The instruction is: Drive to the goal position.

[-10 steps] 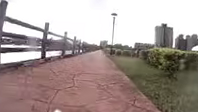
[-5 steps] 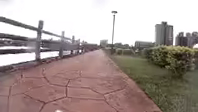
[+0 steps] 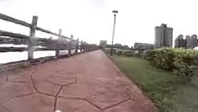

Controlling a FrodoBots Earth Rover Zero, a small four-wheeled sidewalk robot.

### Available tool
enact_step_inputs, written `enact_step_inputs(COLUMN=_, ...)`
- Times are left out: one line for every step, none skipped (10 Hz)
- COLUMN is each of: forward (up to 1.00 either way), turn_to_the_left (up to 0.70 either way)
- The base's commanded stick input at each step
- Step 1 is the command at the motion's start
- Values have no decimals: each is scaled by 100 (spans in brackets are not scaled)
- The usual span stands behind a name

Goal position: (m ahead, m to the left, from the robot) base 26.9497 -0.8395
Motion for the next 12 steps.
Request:
enact_step_inputs(forward=70, turn_to_the_left=0)
enact_step_inputs(forward=70, turn_to_the_left=0)
enact_step_inputs(forward=70, turn_to_the_left=0)
enact_step_inputs(forward=70, turn_to_the_left=0)
enact_step_inputs(forward=70, turn_to_the_left=0)
enact_step_inputs(forward=70, turn_to_the_left=0)
enact_step_inputs(forward=70, turn_to_the_left=0)
enact_step_inputs(forward=70, turn_to_the_left=0)
enact_step_inputs(forward=70, turn_to_the_left=0)
enact_step_inputs(forward=70, turn_to_the_left=0)
enact_step_inputs(forward=70, turn_to_the_left=0)
enact_step_inputs(forward=70, turn_to_the_left=0)
